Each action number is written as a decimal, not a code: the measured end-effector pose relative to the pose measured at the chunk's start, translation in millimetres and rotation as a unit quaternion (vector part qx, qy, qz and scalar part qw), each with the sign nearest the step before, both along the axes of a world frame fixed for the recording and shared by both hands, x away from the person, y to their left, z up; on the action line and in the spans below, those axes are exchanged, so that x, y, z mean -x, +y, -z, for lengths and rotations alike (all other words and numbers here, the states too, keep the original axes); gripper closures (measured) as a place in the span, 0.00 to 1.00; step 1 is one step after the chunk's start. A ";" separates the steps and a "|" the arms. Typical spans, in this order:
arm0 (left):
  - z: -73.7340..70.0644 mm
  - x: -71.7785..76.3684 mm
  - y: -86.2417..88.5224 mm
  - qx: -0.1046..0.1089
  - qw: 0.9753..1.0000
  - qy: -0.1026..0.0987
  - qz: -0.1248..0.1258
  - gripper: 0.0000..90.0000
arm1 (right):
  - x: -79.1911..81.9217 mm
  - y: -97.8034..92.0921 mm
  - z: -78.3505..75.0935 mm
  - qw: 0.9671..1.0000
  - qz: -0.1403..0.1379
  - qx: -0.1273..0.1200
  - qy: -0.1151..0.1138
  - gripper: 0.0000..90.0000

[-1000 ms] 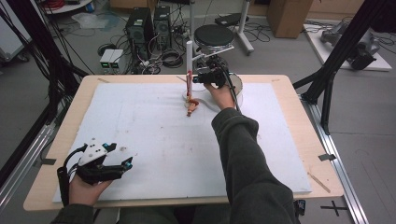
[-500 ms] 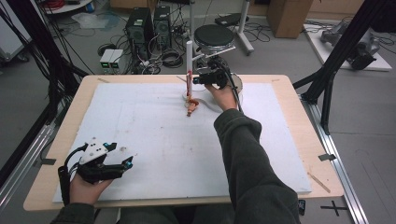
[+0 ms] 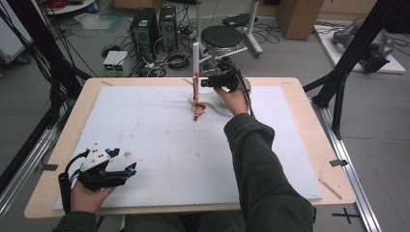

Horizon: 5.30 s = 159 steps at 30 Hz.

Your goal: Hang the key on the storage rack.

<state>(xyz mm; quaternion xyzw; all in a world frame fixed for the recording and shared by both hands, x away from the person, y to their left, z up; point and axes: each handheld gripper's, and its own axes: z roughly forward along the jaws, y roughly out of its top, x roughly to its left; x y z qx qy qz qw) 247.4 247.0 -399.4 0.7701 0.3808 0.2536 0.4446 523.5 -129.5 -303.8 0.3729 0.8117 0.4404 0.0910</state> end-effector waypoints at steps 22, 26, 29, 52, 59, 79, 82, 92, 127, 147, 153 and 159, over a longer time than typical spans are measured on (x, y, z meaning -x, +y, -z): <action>1.1 1.2 -1.8 -0.001 1.000 0.002 0.002 0.26 | 18.6 -23.6 18.7 1.000 -0.013 -0.011 0.008 0.50; 1.3 1.4 -2.3 -0.001 1.000 0.003 0.001 0.26 | 24.6 -26.2 17.2 1.000 -0.013 -0.017 -0.018 0.49; 1.1 1.7 -2.6 -0.003 1.000 0.003 0.002 0.26 | 25.9 -29.4 19.7 1.000 -0.012 -0.018 -0.015 0.48; 1.6 1.6 -3.8 -0.006 1.000 0.004 0.004 0.26 | 43.2 -43.6 24.5 0.999 -0.016 -0.037 -0.029 0.34; 1.6 1.2 -3.7 -0.008 1.000 0.004 0.006 0.26 | 48.2 -45.2 27.8 0.999 -0.018 -0.031 -0.026 0.31; 1.6 1.0 -4.4 -0.008 1.000 0.004 0.005 0.26 | 57.7 -49.8 27.2 0.999 -0.015 -0.037 -0.035 0.24; 1.7 1.0 -4.7 -0.007 1.000 0.004 0.004 0.26 | 58.2 -49.9 28.4 0.999 -0.016 -0.034 -0.034 0.24; 1.9 0.7 -5.0 -0.005 1.000 0.003 0.003 0.26 | 62.3 -50.5 30.4 0.999 -0.016 -0.034 -0.034 0.22; 1.6 1.0 -7.1 -0.006 1.000 0.005 0.006 0.26 | 86.5 -59.4 43.4 0.998 -0.020 -0.037 -0.043 0.17; 1.2 1.7 -7.8 -0.008 1.000 0.004 0.006 0.26 | 102.1 -66.6 44.3 0.998 -0.023 -0.035 -0.050 0.15; 1.3 1.6 -8.2 -0.009 1.000 0.004 0.007 0.26 | 108.2 -69.2 45.2 0.998 -0.024 -0.036 -0.051 0.15; 1.4 1.4 -8.5 -0.008 1.000 0.005 0.006 0.26 | 113.6 -75.4 47.9 0.998 -0.021 -0.038 -0.054 0.15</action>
